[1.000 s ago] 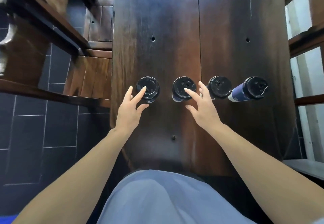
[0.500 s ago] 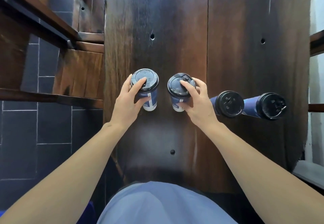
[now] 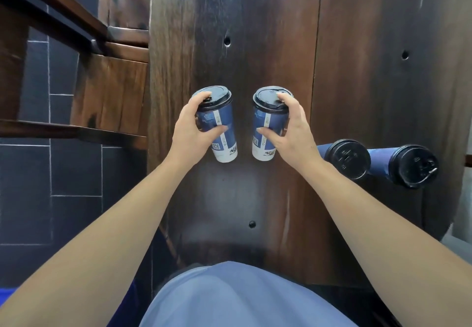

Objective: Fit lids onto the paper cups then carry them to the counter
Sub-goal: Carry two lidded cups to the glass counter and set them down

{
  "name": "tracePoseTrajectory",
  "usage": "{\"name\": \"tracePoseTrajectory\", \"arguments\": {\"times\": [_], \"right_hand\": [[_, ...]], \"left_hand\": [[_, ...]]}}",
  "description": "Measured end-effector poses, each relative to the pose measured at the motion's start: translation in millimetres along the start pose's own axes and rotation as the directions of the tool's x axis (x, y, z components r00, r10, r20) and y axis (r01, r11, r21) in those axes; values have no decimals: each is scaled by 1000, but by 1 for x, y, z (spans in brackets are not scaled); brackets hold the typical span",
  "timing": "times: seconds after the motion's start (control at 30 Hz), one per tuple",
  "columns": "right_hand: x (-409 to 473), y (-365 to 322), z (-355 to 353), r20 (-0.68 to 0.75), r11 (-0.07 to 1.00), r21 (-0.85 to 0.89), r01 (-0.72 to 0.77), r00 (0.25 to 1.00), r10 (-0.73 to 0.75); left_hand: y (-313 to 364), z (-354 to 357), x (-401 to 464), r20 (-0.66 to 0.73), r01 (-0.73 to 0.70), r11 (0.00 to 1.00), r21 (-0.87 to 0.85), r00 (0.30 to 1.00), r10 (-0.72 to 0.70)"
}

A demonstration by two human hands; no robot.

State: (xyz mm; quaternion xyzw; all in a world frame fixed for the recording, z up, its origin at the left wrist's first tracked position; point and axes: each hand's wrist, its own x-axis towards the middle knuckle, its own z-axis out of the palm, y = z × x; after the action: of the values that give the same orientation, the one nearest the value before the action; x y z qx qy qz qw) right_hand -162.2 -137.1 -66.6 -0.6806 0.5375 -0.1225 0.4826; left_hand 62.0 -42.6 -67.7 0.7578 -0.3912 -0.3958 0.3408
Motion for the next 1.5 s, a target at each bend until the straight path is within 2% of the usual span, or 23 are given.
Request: {"name": "tracePoseTrajectory", "arguments": {"times": [0.23, 0.5, 0.67, 0.83, 1.0, 1.1, 1.5], "right_hand": [[-12, -10, -6, -26, 999, 50, 5, 1000, -4], [-53, -56, -28, -93, 979, 101, 180, 981, -171], [-105, -72, -36, -97, 948, 157, 275, 960, -263], [-151, -79, -33, 37, 918, 230, 322, 940, -339], [-185, -103, -31, 170, 869, 235, 436, 862, -478], [-200, -126, -27, 232, 844, 262, 469, 818, -526], [-243, -225, 33, 307, 772, 317, 551, 711, -633]], "left_hand": [[14, -4, -17, -13, -31, 999, -41, 999, 31], [38, -26, -69, -87, -145, 988, -59, 986, 140], [54, -41, -134, -172, -169, 970, -172, 975, 139], [63, -51, -205, -231, -200, 951, -236, 962, 145], [67, -56, -263, -236, -203, 941, -270, 962, 140], [72, -65, -290, -285, -229, 922, -311, 948, 139], [51, -160, -358, -470, -315, 911, -265, 867, 163]]}}
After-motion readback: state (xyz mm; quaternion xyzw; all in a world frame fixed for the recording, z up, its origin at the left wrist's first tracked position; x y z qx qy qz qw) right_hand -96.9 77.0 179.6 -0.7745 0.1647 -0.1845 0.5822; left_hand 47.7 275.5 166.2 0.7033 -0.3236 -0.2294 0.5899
